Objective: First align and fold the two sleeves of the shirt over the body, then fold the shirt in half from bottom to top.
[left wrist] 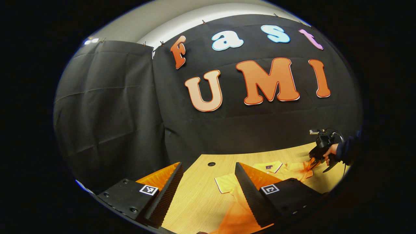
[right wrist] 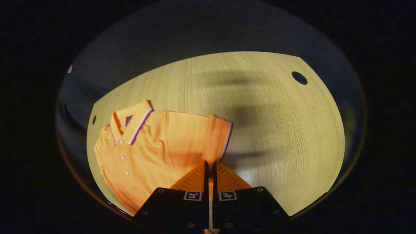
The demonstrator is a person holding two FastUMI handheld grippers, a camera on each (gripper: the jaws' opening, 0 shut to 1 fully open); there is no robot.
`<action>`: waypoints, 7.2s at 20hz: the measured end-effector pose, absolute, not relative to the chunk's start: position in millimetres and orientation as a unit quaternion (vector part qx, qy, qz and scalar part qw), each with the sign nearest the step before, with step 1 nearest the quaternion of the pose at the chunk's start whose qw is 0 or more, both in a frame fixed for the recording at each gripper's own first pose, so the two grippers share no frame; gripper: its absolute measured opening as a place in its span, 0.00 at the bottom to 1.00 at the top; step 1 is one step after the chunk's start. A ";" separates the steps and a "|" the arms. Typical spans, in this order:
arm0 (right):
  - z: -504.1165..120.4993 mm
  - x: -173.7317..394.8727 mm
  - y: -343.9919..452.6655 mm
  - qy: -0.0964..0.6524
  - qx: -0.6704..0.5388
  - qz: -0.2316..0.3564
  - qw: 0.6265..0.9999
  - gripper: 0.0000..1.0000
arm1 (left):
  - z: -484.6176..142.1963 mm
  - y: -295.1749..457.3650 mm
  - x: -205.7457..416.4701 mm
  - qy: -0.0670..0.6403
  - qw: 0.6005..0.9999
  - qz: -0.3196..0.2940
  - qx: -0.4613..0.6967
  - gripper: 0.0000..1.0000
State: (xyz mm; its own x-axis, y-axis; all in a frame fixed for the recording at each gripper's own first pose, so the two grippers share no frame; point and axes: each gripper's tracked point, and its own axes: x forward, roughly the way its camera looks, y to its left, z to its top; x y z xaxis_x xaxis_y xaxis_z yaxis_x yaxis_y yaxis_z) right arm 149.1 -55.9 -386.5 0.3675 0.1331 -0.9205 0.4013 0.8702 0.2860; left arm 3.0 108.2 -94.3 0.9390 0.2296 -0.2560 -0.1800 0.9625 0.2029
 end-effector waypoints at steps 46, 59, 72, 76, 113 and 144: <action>-129.4 51.6 -44.0 0.263 0.182 -0.145 0.936 0.94 | -313.7 155.4 196.0 0.439 0.898 -0.026 -0.031 0.99; -77.3 -63.2 -35.5 0.222 0.154 -0.300 0.915 0.94 | -458.1 148.0 217.7 0.640 0.765 -0.055 -0.030 0.98; -86.8 -126.3 -44.8 0.232 0.183 -0.325 0.898 0.95 | -471.4 131.6 224.5 0.644 0.760 -0.084 0.019 0.13; -88.2 -137.3 -51.8 0.234 0.184 -0.332 0.895 0.95 | -438.7 112.7 249.8 0.594 0.795 -0.123 0.023 0.02; -81.0 -83.4 -23.8 0.201 0.104 -0.247 0.942 0.97 | -133.9 2.5 194.3 0.204 0.939 -0.272 -0.041 0.96; -317.7 -183.1 73.6 0.473 0.177 0.014 0.863 0.98 | -337.0 98.7 -122.0 0.525 0.849 -0.065 -0.016 0.99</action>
State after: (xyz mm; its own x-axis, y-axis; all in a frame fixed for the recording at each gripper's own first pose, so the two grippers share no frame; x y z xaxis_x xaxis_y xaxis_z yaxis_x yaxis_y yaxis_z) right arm -183.1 73.6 -317.7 0.5531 0.1913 -0.8109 0.1431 0.9370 0.3186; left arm -122.0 98.7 -337.0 0.4407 -0.1279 -0.8885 0.0942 0.9909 -0.0959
